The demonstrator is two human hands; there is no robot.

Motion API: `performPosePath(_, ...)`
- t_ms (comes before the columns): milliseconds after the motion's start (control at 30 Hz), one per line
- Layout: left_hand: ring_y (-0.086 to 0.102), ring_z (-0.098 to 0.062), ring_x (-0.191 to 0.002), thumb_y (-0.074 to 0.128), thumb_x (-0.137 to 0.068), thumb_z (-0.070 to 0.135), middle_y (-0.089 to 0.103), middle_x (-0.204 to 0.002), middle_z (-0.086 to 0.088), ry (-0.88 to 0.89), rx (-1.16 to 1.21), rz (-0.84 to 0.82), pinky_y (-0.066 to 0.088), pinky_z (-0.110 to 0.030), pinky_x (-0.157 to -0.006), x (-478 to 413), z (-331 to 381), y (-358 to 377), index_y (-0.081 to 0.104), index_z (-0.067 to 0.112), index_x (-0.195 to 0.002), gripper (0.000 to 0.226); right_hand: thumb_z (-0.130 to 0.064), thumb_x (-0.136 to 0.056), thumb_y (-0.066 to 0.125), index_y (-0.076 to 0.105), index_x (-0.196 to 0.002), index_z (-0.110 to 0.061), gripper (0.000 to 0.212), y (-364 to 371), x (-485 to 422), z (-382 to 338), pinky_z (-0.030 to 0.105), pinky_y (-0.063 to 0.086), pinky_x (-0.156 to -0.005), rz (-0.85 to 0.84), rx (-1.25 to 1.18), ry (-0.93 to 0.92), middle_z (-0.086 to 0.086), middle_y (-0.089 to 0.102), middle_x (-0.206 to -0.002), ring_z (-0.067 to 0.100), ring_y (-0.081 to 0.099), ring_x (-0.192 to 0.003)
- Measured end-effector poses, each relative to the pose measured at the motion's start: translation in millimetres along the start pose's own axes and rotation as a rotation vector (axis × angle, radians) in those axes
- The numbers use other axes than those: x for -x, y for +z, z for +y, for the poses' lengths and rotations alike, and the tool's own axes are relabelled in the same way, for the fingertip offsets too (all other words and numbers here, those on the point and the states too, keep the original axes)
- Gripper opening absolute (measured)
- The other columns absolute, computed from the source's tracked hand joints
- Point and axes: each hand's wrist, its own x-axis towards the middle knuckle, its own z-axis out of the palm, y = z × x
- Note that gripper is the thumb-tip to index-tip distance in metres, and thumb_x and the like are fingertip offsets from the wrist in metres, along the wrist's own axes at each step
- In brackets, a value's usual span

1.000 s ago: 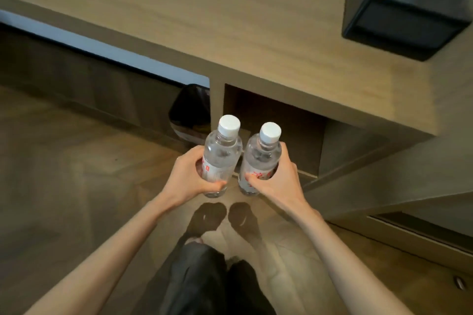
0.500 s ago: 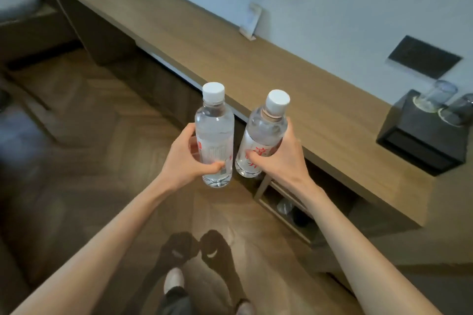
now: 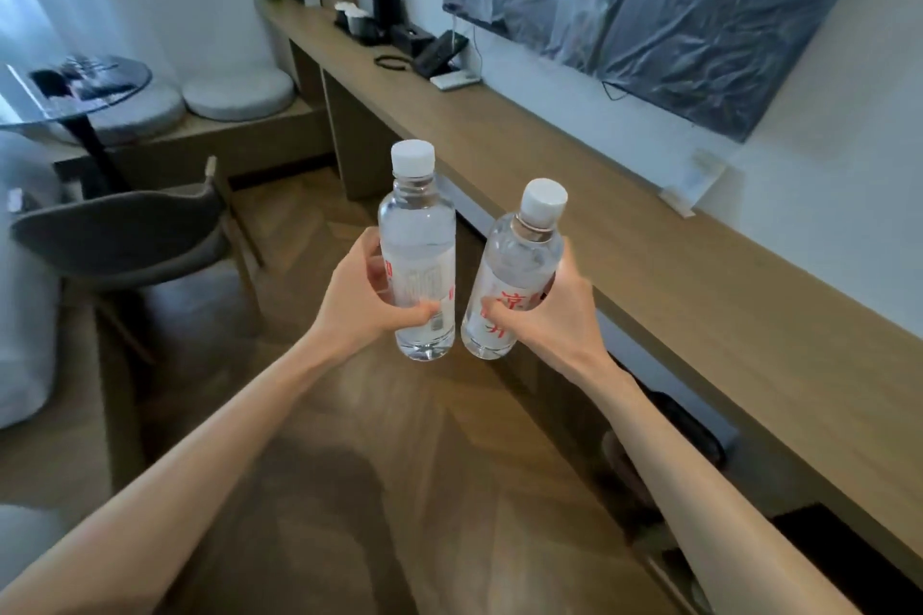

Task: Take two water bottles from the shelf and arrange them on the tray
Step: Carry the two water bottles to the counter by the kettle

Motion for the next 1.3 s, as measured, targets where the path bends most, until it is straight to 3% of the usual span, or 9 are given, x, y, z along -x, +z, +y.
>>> performPosePath(133, 0.062, -0.013, -0.104, 0.083, -0.062, 0.017, 0.061, -0.115, 0.002, 0.029, -0.033, 0.049, 0.055, -0.022, -0.08, -65.7, -31.9, -61.0, 0.045, 0.017, -0.118, 0.067, -0.024, -0.068, 0.081, 0.04, -0.13, -0.017, 0.074, 55.9, -77.5, -17.6, 0.011, 0.045, -0.086, -0.008, 0.002, -0.023, -0.006, 0.06, -0.118, 0.003, 0.059, -0.104)
performPosePath(267, 0.061, -0.005, -0.099, 0.082, -0.063, 0.018, 0.059, -0.114, 0.007, 0.03, -0.065, 0.103, 0.052, -0.01, -0.073, -130.1, -67.2, -102.0, 0.045, 0.017, -0.119, 0.067, -0.022, -0.069, 0.081, 0.039, -0.133, -0.016, 0.076, 100.8, -158.9, -18.5, 0.009, 0.044, -0.085, -0.023, -0.009, -0.04, -0.01, 0.057, -0.115, 0.002, 0.058, -0.101)
performPosePath(500, 0.061, 0.002, -0.091, 0.083, -0.061, 0.011, 0.057, -0.101, 0.021, -0.007, -0.072, 0.159, 0.052, -0.007, -0.068, -285.7, -144.0, -155.5, 0.046, 0.017, -0.117, 0.067, -0.019, -0.069, 0.081, 0.04, -0.127, -0.028, 0.071, 180.4, -339.6, 14.0, -0.004, 0.045, -0.069, -0.109, -0.051, -0.034, -0.033, 0.052, -0.098, -0.027, 0.055, -0.087)
performPosePath(567, 0.063, 0.006, -0.091, 0.084, -0.06, 0.012, 0.059, -0.101, 0.021, -0.005, -0.074, 0.159, 0.053, -0.009, -0.069, -337.9, -158.9, -172.3, 0.047, 0.019, -0.115, 0.067, -0.019, -0.069, 0.081, 0.04, -0.122, -0.033, 0.068, 199.6, -397.9, 16.2, 0.002, 0.048, -0.072, -0.146, -0.06, -0.023, -0.03, 0.056, -0.099, -0.021, 0.058, -0.09)
performPosePath(667, 0.064, 0.006, -0.092, 0.083, -0.061, 0.012, 0.061, -0.1, 0.019, -0.021, -0.074, 0.16, 0.054, -0.012, -0.07, -413.0, -178.0, -200.2, 0.046, 0.022, -0.115, 0.067, -0.019, -0.068, 0.08, 0.045, -0.123, -0.022, 0.066, 230.8, -486.5, 16.9, 0.01, 0.049, -0.077, -0.164, -0.08, -0.007, -0.023, 0.06, -0.099, -0.011, 0.062, -0.09)
performPosePath(767, 0.065, -0.005, -0.094, 0.084, -0.06, 0.014, 0.063, -0.101, 0.013, -0.041, -0.086, 0.196, 0.057, -0.019, -0.073, -481.5, -203.6, -231.5, 0.046, 0.02, -0.117, 0.068, -0.018, -0.068, 0.081, 0.045, -0.125, -0.018, 0.067, 264.4, -568.6, 13.9, 0.005, 0.046, -0.07, -0.16, -0.069, 0.008, -0.021, 0.06, -0.094, -0.011, 0.059, -0.083)
performPosePath(1000, 0.065, -0.001, -0.088, 0.084, -0.06, 0.01, 0.063, -0.096, 0.016, -0.088, -0.036, 0.234, 0.057, -0.016, -0.068, -637.7, -290.0, -311.4, 0.046, 0.023, -0.113, 0.067, -0.019, -0.066, 0.084, 0.044, -0.121, -0.02, 0.068, 366.8, -741.5, 29.8, 0.001, 0.045, -0.065, -0.158, -0.027, -0.024, -0.021, 0.055, -0.094, -0.011, 0.056, -0.081)
performPosePath(1200, 0.064, -0.009, -0.093, 0.084, -0.06, 0.012, 0.063, -0.1, 0.008, -0.064, -0.065, 0.177, 0.056, -0.025, -0.077, -788.8, -361.7, -395.0, 0.045, 0.019, -0.118, 0.07, -0.017, -0.066, 0.084, 0.042, -0.13, -0.013, 0.077, 460.2, -884.2, 36.1, 0.003, 0.041, -0.073, -0.081, -0.004, 0.0, -0.011, 0.056, -0.106, 0.0, 0.054, -0.095)
performPosePath(1300, 0.062, -0.012, -0.098, 0.083, -0.061, 0.013, 0.062, -0.104, 0.005, -0.043, -0.085, 0.134, 0.054, -0.022, -0.076, -864.6, -385.3, -430.4, 0.045, 0.02, -0.114, 0.065, -0.018, -0.067, 0.083, 0.039, -0.133, -0.015, 0.079, 494.2, -953.3, 34.3, 0.019, 0.047, -0.087, -0.035, -0.043, 0.028, -0.004, 0.059, -0.116, 0.004, 0.054, -0.103)
